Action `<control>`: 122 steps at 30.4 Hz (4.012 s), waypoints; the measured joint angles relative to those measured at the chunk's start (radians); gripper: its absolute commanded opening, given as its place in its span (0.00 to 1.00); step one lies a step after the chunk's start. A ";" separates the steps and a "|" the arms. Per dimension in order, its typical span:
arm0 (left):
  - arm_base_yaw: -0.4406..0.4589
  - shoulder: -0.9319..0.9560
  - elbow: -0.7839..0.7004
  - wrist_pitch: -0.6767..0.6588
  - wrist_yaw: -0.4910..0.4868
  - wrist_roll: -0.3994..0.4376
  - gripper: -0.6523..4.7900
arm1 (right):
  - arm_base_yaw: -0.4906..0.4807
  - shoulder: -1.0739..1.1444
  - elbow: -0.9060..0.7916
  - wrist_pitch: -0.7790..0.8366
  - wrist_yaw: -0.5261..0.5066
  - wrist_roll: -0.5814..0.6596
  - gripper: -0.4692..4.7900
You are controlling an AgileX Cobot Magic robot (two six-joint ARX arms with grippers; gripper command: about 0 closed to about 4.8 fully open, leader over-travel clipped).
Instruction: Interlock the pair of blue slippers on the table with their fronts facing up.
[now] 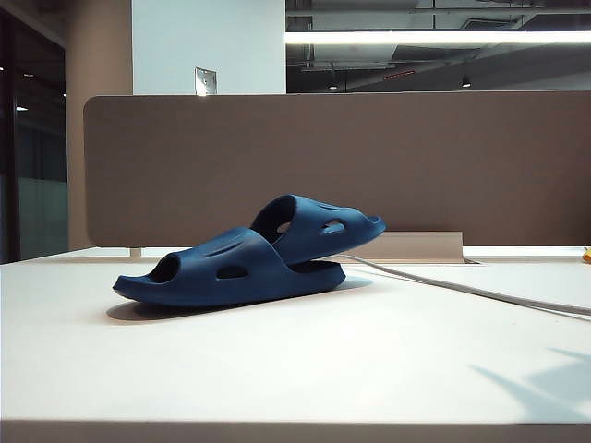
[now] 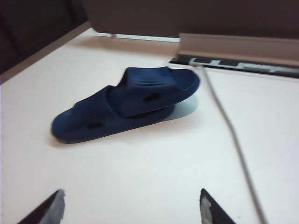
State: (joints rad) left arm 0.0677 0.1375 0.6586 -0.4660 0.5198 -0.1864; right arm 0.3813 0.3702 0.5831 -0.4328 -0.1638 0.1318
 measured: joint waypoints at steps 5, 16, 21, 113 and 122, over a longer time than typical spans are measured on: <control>-0.003 -0.062 -0.040 0.006 0.000 -0.014 0.21 | 0.022 -0.011 -0.001 0.000 -0.019 0.017 0.76; -0.019 -0.137 -0.146 -0.003 -0.071 -0.059 0.15 | 0.189 -0.190 -0.077 0.012 0.134 0.034 0.67; -0.052 -0.135 -0.188 -0.001 -0.117 -0.064 0.15 | 0.251 -0.239 -0.143 0.016 0.240 0.079 0.60; -0.066 -0.135 -0.649 0.312 -0.270 0.052 0.11 | 0.322 -0.237 -0.579 0.285 0.437 0.018 0.09; -0.066 -0.135 -0.649 0.312 -0.270 0.052 0.11 | 0.322 -0.237 -0.579 0.285 0.437 0.021 0.09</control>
State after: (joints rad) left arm 0.0021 0.0021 0.0097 -0.1535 0.2493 -0.1341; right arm 0.7032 0.1337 0.0040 -0.1482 0.2733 0.1528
